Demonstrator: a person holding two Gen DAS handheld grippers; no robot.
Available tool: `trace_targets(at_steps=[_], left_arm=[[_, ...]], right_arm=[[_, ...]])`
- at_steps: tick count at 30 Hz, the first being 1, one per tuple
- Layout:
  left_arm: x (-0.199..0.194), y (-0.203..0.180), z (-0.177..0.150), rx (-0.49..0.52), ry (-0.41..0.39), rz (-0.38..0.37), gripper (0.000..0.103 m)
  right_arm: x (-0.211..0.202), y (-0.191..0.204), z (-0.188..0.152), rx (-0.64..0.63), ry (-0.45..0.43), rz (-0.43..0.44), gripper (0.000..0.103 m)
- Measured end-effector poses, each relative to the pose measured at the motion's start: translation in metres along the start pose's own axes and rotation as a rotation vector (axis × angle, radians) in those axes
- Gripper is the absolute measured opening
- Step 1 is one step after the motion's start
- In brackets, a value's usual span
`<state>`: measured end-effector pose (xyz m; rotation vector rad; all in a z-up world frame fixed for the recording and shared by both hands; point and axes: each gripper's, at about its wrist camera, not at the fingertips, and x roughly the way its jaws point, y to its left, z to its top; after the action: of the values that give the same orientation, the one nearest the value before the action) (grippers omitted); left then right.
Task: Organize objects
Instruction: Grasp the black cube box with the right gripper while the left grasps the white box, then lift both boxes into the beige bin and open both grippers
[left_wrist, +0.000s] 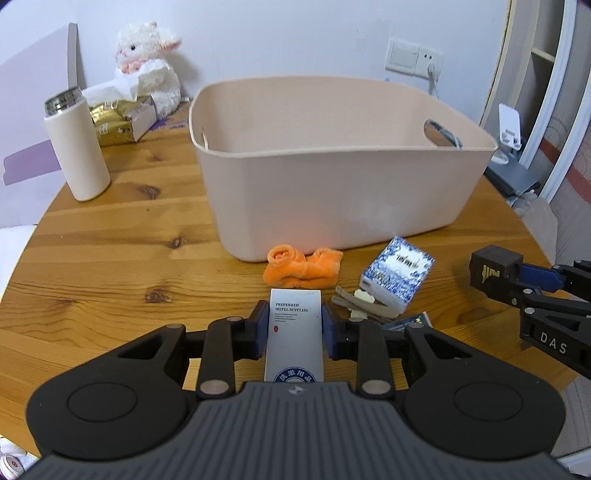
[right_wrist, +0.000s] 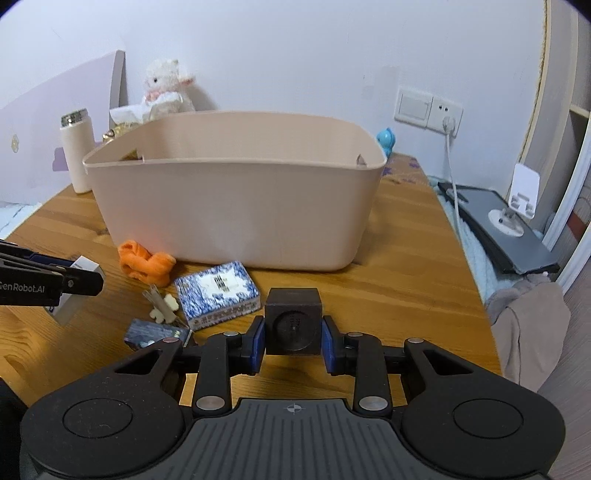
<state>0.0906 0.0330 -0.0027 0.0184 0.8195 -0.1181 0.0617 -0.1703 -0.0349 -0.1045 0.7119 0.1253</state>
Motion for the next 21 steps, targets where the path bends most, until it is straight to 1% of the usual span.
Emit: trace_targets(at_steps=[7,11,17,21], left_arm=[[-0.027,0.003,0.012,-0.006,-0.067,-0.005,0.032],[-0.039,0.006,0.021,-0.007,-0.111,0.006,0.032],[-0.050,0.010,0.042,-0.010,-0.171,0.019,0.032],[-0.050,0.011,0.058,-0.007,-0.202,0.039,0.032]], right_arm=[[-0.030,-0.001,0.015,-0.002,-0.086,-0.010,0.028],[-0.043,-0.003,0.026,0.000,-0.138,-0.017,0.028],[-0.053,-0.004,0.045,0.001,-0.200,-0.021,0.028],[-0.055,-0.005,0.060,0.005,-0.236,-0.024,0.028]])
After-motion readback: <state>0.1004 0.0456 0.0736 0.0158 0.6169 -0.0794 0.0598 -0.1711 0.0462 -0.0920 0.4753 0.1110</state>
